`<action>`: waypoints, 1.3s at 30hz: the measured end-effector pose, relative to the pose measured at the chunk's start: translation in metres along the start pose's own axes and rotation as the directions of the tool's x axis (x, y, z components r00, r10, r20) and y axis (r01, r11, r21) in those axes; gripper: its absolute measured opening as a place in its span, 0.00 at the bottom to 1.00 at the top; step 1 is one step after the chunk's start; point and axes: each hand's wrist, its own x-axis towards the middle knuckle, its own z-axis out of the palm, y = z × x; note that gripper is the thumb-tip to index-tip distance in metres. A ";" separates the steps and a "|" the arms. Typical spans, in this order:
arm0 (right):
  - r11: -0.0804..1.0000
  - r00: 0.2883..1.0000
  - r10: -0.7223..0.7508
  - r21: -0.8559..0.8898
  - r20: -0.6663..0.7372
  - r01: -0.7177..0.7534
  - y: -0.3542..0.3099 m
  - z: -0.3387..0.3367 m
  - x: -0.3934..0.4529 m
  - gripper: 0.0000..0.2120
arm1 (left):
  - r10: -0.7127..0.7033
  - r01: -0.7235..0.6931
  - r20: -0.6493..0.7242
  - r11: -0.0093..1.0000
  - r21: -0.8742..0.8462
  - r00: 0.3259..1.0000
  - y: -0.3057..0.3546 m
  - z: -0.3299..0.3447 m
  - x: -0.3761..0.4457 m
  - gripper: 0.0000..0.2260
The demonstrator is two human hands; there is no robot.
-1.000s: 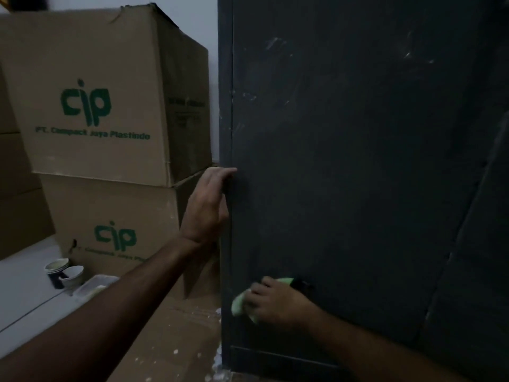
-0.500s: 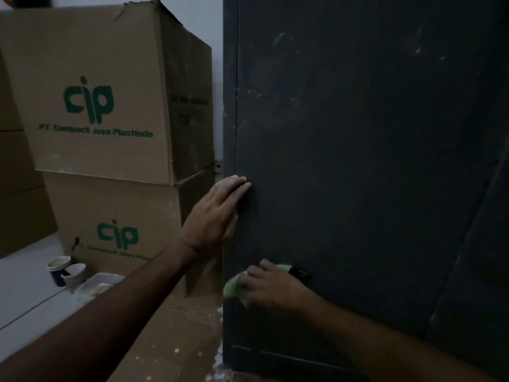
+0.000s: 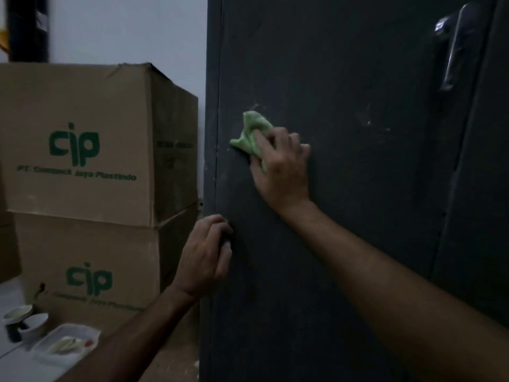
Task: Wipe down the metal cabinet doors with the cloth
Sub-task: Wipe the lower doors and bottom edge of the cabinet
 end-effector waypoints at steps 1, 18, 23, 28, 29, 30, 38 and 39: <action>0.993 0.993 -0.118 0.017 0.026 0.118 -0.012 0.006 0.006 0.22 | 0.043 -0.043 0.006 0.999 0.027 0.999 -0.004 0.001 -0.001 0.11; 0.628 0.580 -0.742 0.045 0.335 0.777 -0.016 0.012 0.012 0.20 | 0.157 -0.159 0.024 0.963 0.216 0.987 -0.007 0.019 -0.005 0.20; 0.760 0.777 -0.610 -0.162 0.158 0.630 0.111 -0.047 0.038 0.17 | 0.167 -0.169 0.030 0.956 0.239 0.986 -0.001 0.018 -0.001 0.21; 0.973 0.974 0.100 -0.187 -0.203 -0.138 0.098 -0.048 0.062 0.20 | 0.127 -0.136 0.049 0.956 0.262 0.991 0.007 0.032 0.013 0.27; 0.985 0.988 0.000 -0.173 -0.156 -0.027 0.086 -0.040 0.047 0.21 | 0.123 -0.134 0.059 0.953 0.271 0.991 0.008 0.035 0.014 0.29; 0.967 0.976 -0.213 -0.156 -0.047 0.203 0.079 -0.033 0.025 0.22 | 0.123 -0.138 0.069 0.949 0.282 0.990 0.008 0.038 0.013 0.30; 0.915 0.966 -0.245 -0.309 0.083 0.259 0.243 -0.131 -0.046 0.21 | 0.126 -0.133 0.043 0.926 0.354 0.991 0.000 0.054 0.006 0.35; 0.944 0.998 -0.068 -0.324 -0.013 0.060 0.251 -0.140 -0.035 0.21 | 0.129 -0.130 0.027 0.926 0.354 0.991 0.001 0.056 0.006 0.35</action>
